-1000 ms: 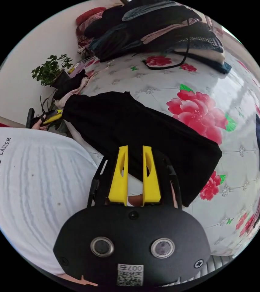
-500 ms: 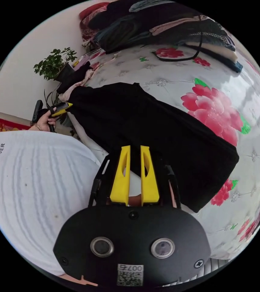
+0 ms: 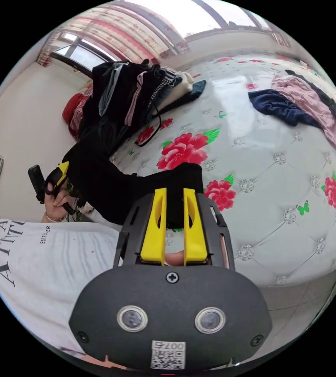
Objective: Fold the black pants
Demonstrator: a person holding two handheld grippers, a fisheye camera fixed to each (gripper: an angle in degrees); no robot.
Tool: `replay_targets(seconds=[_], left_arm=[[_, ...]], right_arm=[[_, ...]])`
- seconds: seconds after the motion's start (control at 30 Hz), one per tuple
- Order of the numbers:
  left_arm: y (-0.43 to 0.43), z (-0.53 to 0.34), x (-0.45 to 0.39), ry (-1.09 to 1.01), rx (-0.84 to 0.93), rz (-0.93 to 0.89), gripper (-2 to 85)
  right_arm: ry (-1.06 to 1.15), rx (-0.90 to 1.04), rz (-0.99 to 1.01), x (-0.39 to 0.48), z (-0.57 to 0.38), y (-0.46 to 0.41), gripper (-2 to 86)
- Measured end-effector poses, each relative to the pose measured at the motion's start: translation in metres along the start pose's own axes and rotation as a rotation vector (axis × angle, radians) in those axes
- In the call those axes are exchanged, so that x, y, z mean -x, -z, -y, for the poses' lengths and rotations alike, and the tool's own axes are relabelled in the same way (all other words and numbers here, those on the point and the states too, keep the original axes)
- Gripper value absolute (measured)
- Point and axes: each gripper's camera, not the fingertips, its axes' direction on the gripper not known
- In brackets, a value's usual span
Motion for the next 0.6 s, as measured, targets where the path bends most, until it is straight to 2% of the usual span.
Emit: replay_targets(seconds=[0.03, 0.1, 0.17, 0.27, 0.4, 0.5, 0.6], left_arm=[[-0.024, -0.001, 0.001, 0.011, 0.037, -0.022, 8.0], [-0.1, -0.007, 0.012, 0.091, 0.231, -0.084, 10.3], [-0.119, -0.018, 0.024, 0.147, 0.271, -0.056, 11.1], [-0.109, -0.045, 0.058, 0.253, 0.272, 0.064, 12.1], [-0.071, -0.114, 0.123, 0.561, 0.225, 0.19, 13.7], [-0.057, -0.158, 0.151, 0.708, 0.203, 0.235, 14.7], [-0.072, -0.179, 0.168, 0.757, 0.236, 0.223, 15.3]], right_arm=[[-0.038, -0.03, 0.02, -0.012, 0.001, 0.01, 10.3], [-0.091, -0.042, 0.066, -0.028, 0.004, 0.02, 10.9], [-0.146, -0.016, 0.112, -0.044, 0.008, 0.026, 11.7], [-0.166, 0.002, 0.114, -0.052, 0.013, 0.03, 12.2], [-0.186, 0.074, 0.114, -0.058, 0.027, 0.016, 12.6], [-0.196, 0.11, 0.11, -0.058, 0.045, 0.004, 12.4], [-0.181, 0.186, 0.099, -0.054, 0.064, -0.013, 11.6]])
